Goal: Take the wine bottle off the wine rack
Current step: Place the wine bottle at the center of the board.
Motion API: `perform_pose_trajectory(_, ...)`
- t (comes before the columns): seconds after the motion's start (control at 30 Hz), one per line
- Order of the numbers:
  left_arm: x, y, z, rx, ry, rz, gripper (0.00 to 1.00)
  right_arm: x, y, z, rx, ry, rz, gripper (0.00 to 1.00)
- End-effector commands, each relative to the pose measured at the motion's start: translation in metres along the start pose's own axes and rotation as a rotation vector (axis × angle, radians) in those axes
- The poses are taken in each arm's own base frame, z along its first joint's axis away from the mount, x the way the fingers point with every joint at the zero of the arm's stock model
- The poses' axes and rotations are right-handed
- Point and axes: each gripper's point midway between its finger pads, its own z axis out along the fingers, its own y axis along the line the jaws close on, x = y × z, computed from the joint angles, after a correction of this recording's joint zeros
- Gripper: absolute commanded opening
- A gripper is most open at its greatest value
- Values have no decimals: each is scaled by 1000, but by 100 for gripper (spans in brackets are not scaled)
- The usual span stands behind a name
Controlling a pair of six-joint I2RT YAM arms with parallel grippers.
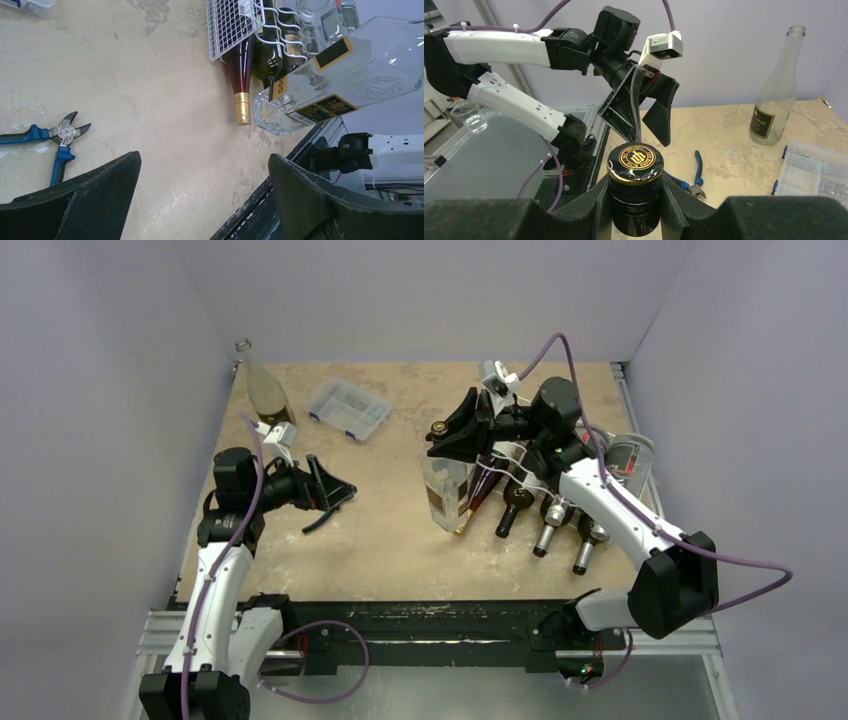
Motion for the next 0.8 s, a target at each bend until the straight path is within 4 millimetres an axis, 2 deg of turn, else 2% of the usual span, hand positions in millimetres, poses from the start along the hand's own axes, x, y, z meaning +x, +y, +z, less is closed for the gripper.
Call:
perform_pose_trajectory(0.0, -11, -2, 0, 15, -37, 56, 100, -26, -2, 18, 18, -89, -153, 0)
perform_pose_trajectory(0.17, -10, -3, 2, 26, -29, 52, 100, -10, -14, 38, 13, -91, -143, 0)
perform_pose_trajectory(0.33, -9, -4, 2, 28, -30, 60, 100, 0, -27, 47, 11, -94, -153, 0)
perform_pose_trajectory(0.6, -9, -4, 2, 27, -29, 61, 100, 27, -39, 51, 25, -104, -198, 2)
perform_pose_trajectory(0.77, -8, -3, 2, 25, -28, 58, 100, 36, -34, 49, 6, -136, -226, 6)
